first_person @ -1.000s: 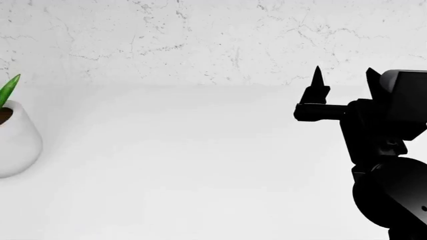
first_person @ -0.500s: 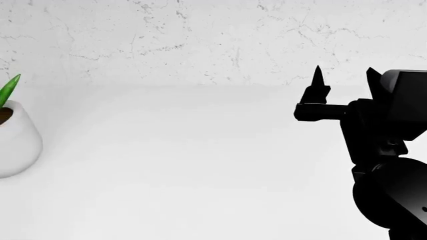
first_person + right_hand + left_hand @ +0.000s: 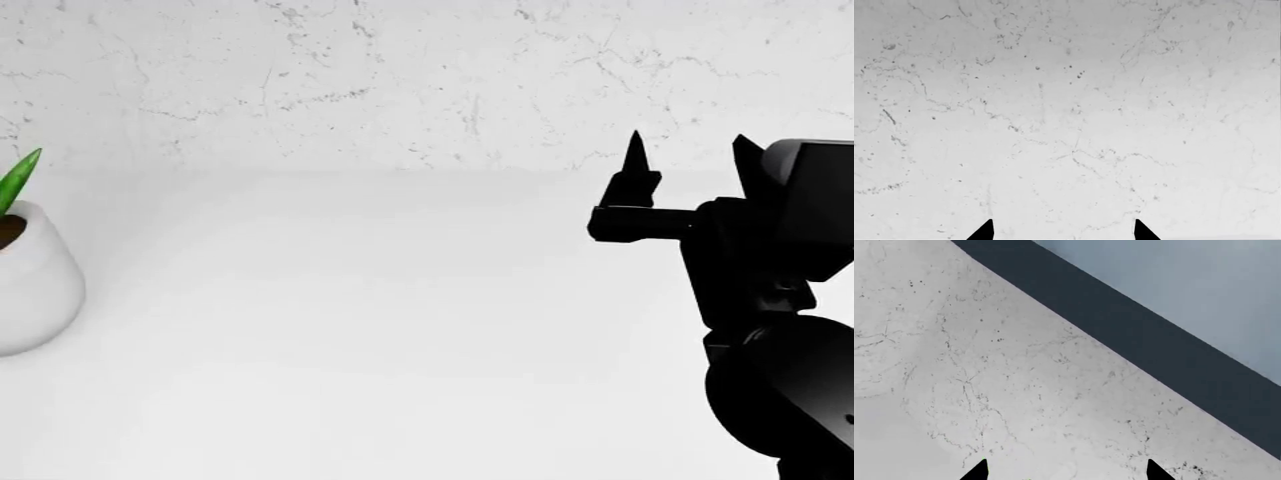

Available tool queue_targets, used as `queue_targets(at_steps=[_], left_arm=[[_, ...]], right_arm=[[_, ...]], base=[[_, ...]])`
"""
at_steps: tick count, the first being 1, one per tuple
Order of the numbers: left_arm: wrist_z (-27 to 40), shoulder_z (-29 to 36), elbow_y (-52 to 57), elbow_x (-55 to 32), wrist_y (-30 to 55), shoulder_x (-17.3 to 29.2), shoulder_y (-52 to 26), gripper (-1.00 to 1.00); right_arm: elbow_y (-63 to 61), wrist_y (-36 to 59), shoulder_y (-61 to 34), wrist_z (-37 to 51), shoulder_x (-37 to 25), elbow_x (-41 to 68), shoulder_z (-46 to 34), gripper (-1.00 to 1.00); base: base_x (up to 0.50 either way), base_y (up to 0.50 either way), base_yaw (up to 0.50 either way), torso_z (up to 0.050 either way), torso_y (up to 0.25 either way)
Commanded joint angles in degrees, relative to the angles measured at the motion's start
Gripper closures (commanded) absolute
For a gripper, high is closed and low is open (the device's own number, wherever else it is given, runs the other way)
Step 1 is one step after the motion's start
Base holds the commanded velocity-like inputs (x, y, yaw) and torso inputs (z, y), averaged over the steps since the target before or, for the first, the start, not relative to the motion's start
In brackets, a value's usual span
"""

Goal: Pick the cherry, mango from the counter and place them in the cabinet. Then close the cabinet.

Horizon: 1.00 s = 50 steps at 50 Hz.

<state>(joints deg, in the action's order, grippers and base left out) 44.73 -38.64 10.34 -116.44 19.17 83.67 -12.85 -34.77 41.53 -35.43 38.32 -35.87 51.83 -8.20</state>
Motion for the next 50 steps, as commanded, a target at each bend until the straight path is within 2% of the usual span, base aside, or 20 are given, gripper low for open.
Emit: queue_targets(at_steps=[1,19,20,21,25,26,27,30,31,32,50], left_arm=[[2.3,0.6,-2.1,-1.2,-3.8,6.3,-3.2,-1.0],[2.7,-1.8,-3.7,-0.4,-3.1,6.3,-6.4,-1.0],[9.2,6.8,-12.3,8.2,5.5,-2.3,-15.0,-1.0],[0.6,12.6,-12.9,16.7,14.1,-10.9,-23.6,-1.0],[-33.8,13.6,-15.1,51.1,48.5,-45.2,-58.0,-1.0],[-39.2,13.7,-16.3,59.7,57.1,-50.3,-66.6,-1.0],[-39.5,13.8,-17.2,68.3,65.7,-49.9,-75.2,-1.0],[-40.1,13.9,-19.8,94.1,64.6,-48.9,-101.0,-1.0],[-40.2,13.9,-20.3,102.7,64.1,-48.6,-106.1,-1.0],[-40.3,14.0,-20.8,109.1,63.6,-48.5,-106.1,-1.0],[-39.7,16.4,-21.8,108.8,64.1,-48.3,-111.4,-1.0]], right_arm=[[-0.7,0.0,3.6,0.2,2.3,0.3,0.8,-1.0],[-0.8,0.0,3.6,0.4,2.1,0.3,0.5,-1.0],[-0.9,0.1,3.6,0.4,2.0,0.3,0.5,-1.0],[-0.9,0.1,3.6,0.5,2.0,0.4,0.5,-1.0],[-1.1,0.2,3.6,0.7,1.9,0.7,0.7,-1.0],[-1.1,0.2,3.6,0.7,1.9,0.7,0.7,-1.0],[-1.1,0.3,3.6,0.8,1.9,0.8,0.7,-1.0],[-1.2,0.3,3.6,0.9,1.8,0.9,0.8,-1.0],[-1.2,0.3,3.6,0.9,1.8,1.0,0.8,-1.0],[-1.2,0.3,3.6,1.0,1.8,1.0,0.8,-1.0],[-1.3,0.2,3.7,1.1,1.6,1.1,0.8,-1.0]], base=[[0.0,0.0,0.0,0.0,0.0],[0.0,0.0,0.0,0.0,0.0],[0.0,0.0,0.0,0.0,0.0],[0.0,0.0,0.0,0.0,0.0],[0.0,0.0,0.0,0.0,0.0],[0.0,0.0,0.0,0.0,0.0],[0.0,0.0,0.0,0.0,0.0],[0.0,0.0,0.0,0.0,0.0],[0.0,0.0,0.0,0.0,0.0],[0.0,0.0,0.0,0.0,0.0],[0.0,0.0,0.0,0.0,0.0]])
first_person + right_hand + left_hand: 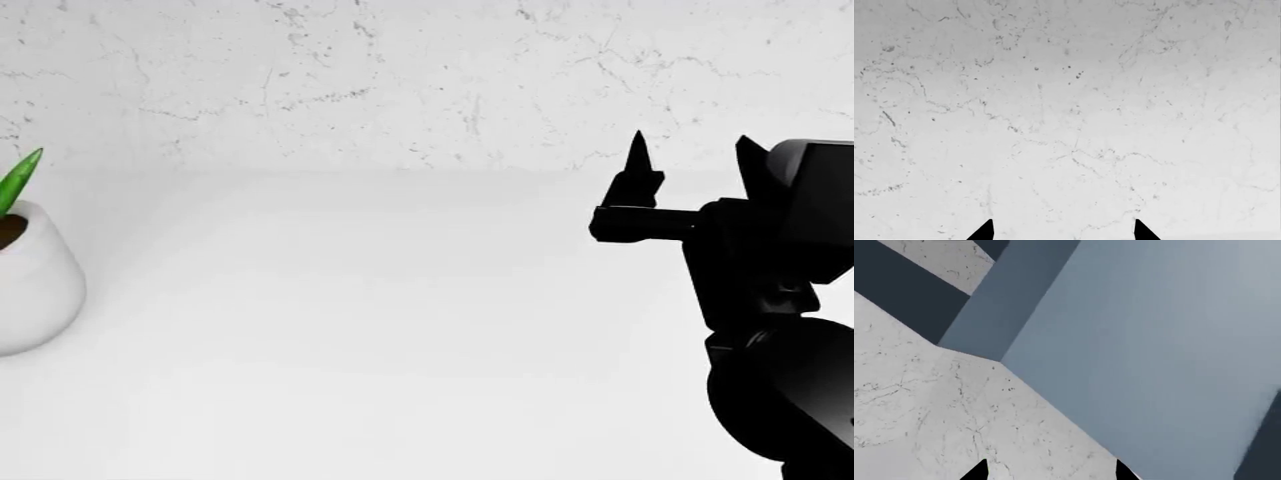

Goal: Pick the cherry, mango from the counter and place them in the cabinet. Then close the cabinet.

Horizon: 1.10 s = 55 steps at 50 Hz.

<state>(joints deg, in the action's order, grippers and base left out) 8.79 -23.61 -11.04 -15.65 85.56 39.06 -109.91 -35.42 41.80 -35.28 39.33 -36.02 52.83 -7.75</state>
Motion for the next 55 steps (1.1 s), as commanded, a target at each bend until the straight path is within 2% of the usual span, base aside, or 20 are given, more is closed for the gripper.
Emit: queue_targets(at_steps=[1,9,30,36,43,49,55], left_arm=[[-3.7,1.6,-0.7,8.0,-2.3,-3.8,-14.8,-1.0],[-3.6,2.6,-0.9,7.6,-1.7,-4.0,-16.6,-1.0],[-3.7,2.5,2.8,3.8,4.3,-4.8,-15.6,-1.0],[5.2,3.5,1.5,-9.0,4.4,-3.0,-16.9,-1.0],[17.1,4.7,0.9,-25.9,4.3,1.3,-17.2,-1.0],[27.5,5.2,2.0,-41.7,4.3,7.5,-12.9,-1.0],[35.9,7.4,1.2,-54.0,4.1,12.5,-13.9,-1.0]], right_arm=[[-0.6,0.0,3.5,0.1,1.7,0.2,0.3,-1.0],[-0.6,-0.2,3.6,0.1,1.6,0.1,0.2,-1.0],[-0.8,-0.5,3.8,0.4,1.3,0.4,0.5,-1.0],[-0.9,-0.4,3.7,0.5,1.2,0.6,0.5,-1.0],[-1.0,-0.5,3.8,0.6,1.1,0.6,0.5,-1.0],[-1.0,-0.5,3.8,0.6,1.1,0.6,0.5,-1.0],[-1.0,-0.4,3.6,0.7,1.2,0.5,0.1,-1.0]], base=[[0.0,0.0,0.0,0.0,0.0],[0.0,0.0,0.0,0.0,0.0],[0.0,0.0,0.0,0.0,0.0],[0.0,0.0,0.0,0.0,0.0],[0.0,0.0,0.0,0.0,0.0],[0.0,0.0,0.0,0.0,0.0],[0.0,0.0,0.0,0.0,0.0]])
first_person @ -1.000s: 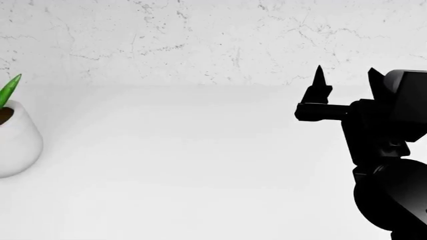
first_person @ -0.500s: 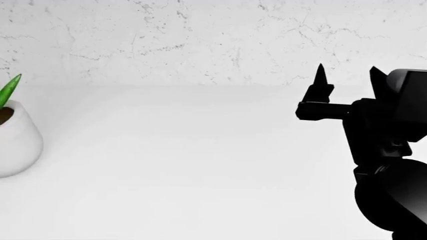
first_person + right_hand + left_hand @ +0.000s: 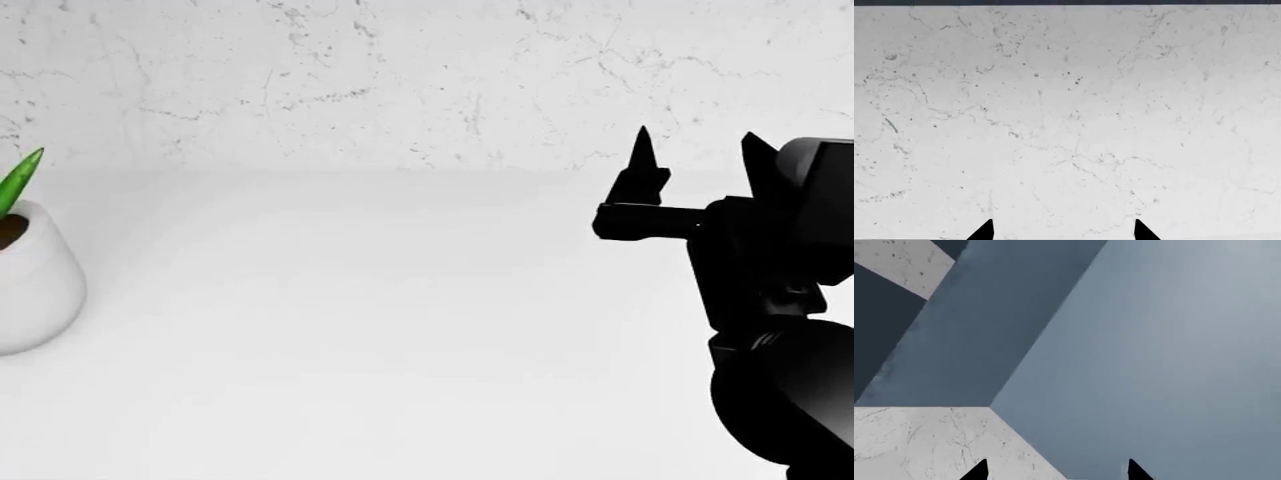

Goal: Pick the cherry, mango from the counter and place them in the cabinet. Then close the cabinet.

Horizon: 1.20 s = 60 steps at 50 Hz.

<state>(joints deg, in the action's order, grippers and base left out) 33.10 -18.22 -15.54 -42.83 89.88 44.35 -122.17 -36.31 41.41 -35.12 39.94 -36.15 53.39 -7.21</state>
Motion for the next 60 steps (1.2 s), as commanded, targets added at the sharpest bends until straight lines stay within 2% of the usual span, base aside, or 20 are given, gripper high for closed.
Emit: queue_targets(at_steps=[1,6,17,46,52,60], left_arm=[[12.9,2.2,5.5,-28.6,-0.3,7.6,-2.0,-1.0],[17.1,3.6,4.8,-35.1,-0.8,7.2,-2.6,-1.0],[22.1,7.1,3.3,-43.5,-1.4,2.8,-5.1,-1.0],[28.0,14.8,1.3,-58.0,-5.5,-6.8,-12.0,-1.0],[26.6,18.8,0.6,-60.1,-12.2,-7.2,-12.8,-1.0],[29.0,19.3,-2.2,-62.7,-18.9,-9.0,-12.8,-1.0]], right_arm=[[-0.1,0.0,3.4,0.1,1.3,0.0,-0.4,-1.0],[-0.2,0.1,3.4,0.3,1.3,0.2,-0.4,-1.0],[-0.3,-0.1,3.6,0.4,1.0,0.5,0.0,-1.0],[-0.2,-0.6,3.6,0.2,0.9,0.4,-0.4,-1.0],[-0.4,-0.5,3.5,0.4,0.9,0.8,-0.3,-1.0],[-0.7,-0.5,3.5,0.6,0.7,1.3,0.1,-1.0]], base=[[0.0,0.0,0.0,0.0,0.0],[0.0,0.0,0.0,0.0,0.0],[0.0,0.0,0.0,0.0,0.0],[0.0,0.0,0.0,0.0,0.0],[0.0,0.0,0.0,0.0,0.0],[0.0,0.0,0.0,0.0,0.0]])
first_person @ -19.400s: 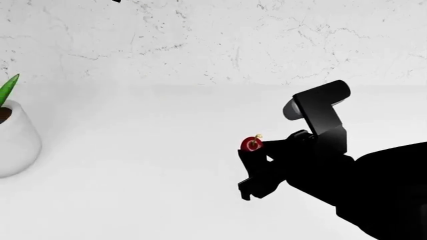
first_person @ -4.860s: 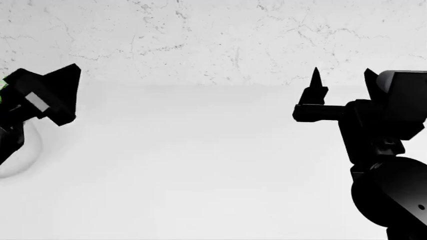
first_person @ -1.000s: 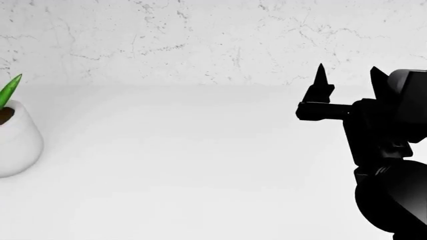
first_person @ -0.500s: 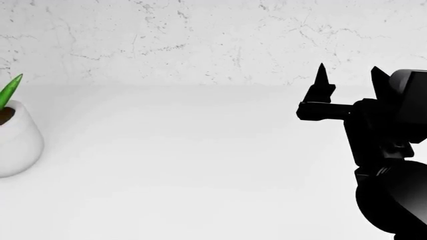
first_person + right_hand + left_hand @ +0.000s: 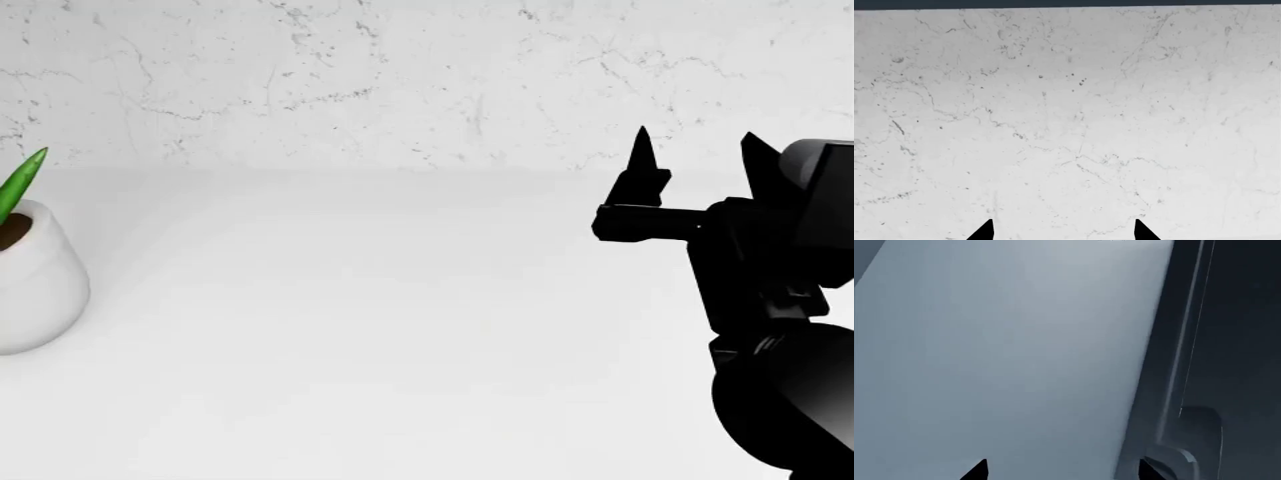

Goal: Pick the cherry, mango from the counter and place them in the cabinet. Then close the cabinet.

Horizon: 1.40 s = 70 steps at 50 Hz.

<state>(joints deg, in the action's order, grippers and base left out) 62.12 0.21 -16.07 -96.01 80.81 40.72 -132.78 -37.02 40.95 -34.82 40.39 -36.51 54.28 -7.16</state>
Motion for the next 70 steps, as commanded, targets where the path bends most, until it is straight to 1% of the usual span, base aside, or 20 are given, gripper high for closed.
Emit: queue_targets(at_steps=[1,13,25,37,50,55,57,60,65,70], left_arm=[[0.1,0.8,-1.7,-9.7,-10.1,-5.8,-2.2,-1.0],[0.6,0.9,-2.6,-10.6,-10.2,-9.4,-2.2,-1.0],[-2.0,0.9,-5.3,-8.5,-9.9,-14.1,-2.2,-1.0],[-7.5,0.6,-8.1,-2.6,-9.7,-18.4,-2.2,-1.0],[-16.9,-0.3,-10.3,10.4,-8.0,-23.5,-2.2,-1.0],[-19.0,-0.6,-12.0,13.1,-8.2,-25.6,-2.2,-1.0],[-19.0,-0.8,-12.6,12.9,-8.3,-26.4,-2.2,-1.0],[-16.5,-1.3,-13.7,8.9,-8.8,-27.3,-2.2,-1.0],[-9.2,-2.1,-17.2,-1.8,-10.8,-28.3,-2.2,-1.0],[-4.2,-2.9,-19.4,-8.0,-12.1,-29.5,-2.0,-1.0]], right_arm=[[0.0,0.0,3.2,0.2,1.0,0.5,0.1,-1.0],[-0.1,0.0,3.0,0.4,0.9,0.8,0.2,-1.0],[0.0,-0.2,3.1,0.3,0.8,0.8,0.1,-1.0],[-0.3,-0.5,3.3,0.3,0.6,0.9,0.3,-1.0],[-0.5,-1.0,3.7,0.3,0.5,1.1,0.5,-1.0],[-0.4,-1.1,3.7,0.2,0.5,1.1,0.5,-1.0],[-0.4,-1.1,3.7,0.2,0.5,1.2,0.6,-1.0],[-0.4,-1.2,3.7,0.2,0.5,1.2,0.6,-1.0],[-0.5,-1.3,3.7,0.3,0.4,1.2,0.6,-1.0],[-0.4,-1.3,3.6,0.3,0.5,1.2,0.5,-1.0]], base=[[0.0,0.0,0.0,0.0,0.0],[0.0,0.0,0.0,0.0,0.0],[0.0,0.0,0.0,0.0,0.0],[0.0,0.0,0.0,0.0,0.0],[0.0,0.0,0.0,0.0,0.0],[0.0,0.0,0.0,0.0,0.0],[0.0,0.0,0.0,0.0,0.0],[0.0,0.0,0.0,0.0,0.0],[0.0,0.0,0.0,0.0,0.0],[0.0,0.0,0.0,0.0,0.0]])
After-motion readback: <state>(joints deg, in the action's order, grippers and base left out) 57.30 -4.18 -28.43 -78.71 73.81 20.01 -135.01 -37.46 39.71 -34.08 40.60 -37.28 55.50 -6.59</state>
